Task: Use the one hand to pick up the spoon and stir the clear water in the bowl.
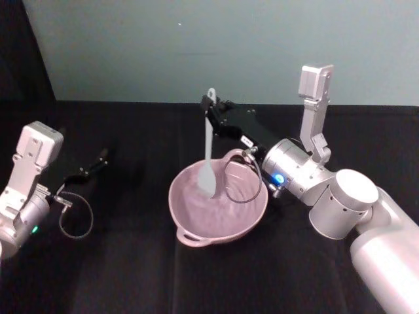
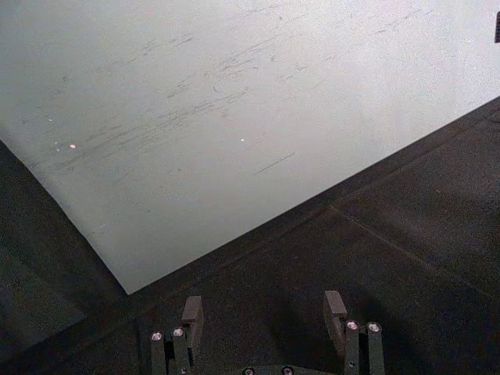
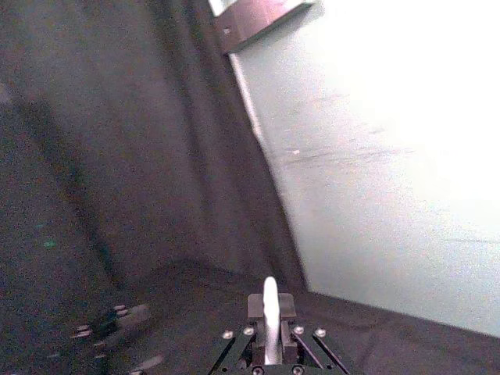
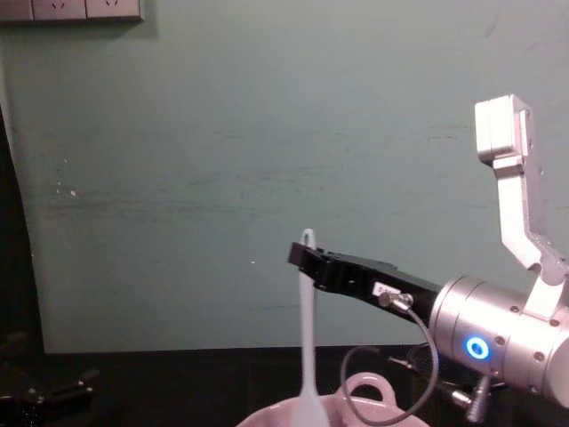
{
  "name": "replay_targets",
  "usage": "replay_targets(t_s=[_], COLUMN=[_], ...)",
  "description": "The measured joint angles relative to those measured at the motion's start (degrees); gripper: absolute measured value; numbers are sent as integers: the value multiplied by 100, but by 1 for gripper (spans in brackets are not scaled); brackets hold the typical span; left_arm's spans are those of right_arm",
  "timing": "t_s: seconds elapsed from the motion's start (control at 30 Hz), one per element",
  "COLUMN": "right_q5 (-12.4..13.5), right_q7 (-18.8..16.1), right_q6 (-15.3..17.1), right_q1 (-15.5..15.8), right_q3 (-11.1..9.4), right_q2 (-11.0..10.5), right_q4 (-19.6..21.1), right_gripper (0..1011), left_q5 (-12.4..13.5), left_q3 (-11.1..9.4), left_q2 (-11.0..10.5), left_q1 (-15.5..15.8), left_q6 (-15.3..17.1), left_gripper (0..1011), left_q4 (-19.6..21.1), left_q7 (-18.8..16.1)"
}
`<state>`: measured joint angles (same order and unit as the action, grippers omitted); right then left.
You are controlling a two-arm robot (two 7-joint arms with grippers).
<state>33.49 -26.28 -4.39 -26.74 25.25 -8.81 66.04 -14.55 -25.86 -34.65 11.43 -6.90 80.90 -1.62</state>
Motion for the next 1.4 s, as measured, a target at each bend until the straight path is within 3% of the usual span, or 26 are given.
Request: replay_targets(t_s=[0.13,0.3,0.7,0.87,1.13,1.4], right_q5=[-299,-624,-804,-808,-745,-636], right_q7=[276,520,549,474,283,176], right_q6=[-94,-70,298,362,399,372], right_q1=[-17,94,460,621,833,789], right_q3=[-38,-118,-306,-275,-38,104], right_q2=[-70,-283,-591,-587,-429,-268], right_q4=[37,378,1072,1270,1483,1410], right_gripper=[110,110,110,110,110,110], left_q5=[0,0,0,0,0,0], left_q3=[0,0,0,0,0,0], left_q2=[0,0,0,0,0,0], left_q1=[0,0,0,0,0,0], left_q6=[0,0,0,0,0,0], left_gripper=[1011,1011,1011,1011,1011,1011], left_q4=[0,0,0,0,0,0], left_q7=[0,0,0,0,0,0])
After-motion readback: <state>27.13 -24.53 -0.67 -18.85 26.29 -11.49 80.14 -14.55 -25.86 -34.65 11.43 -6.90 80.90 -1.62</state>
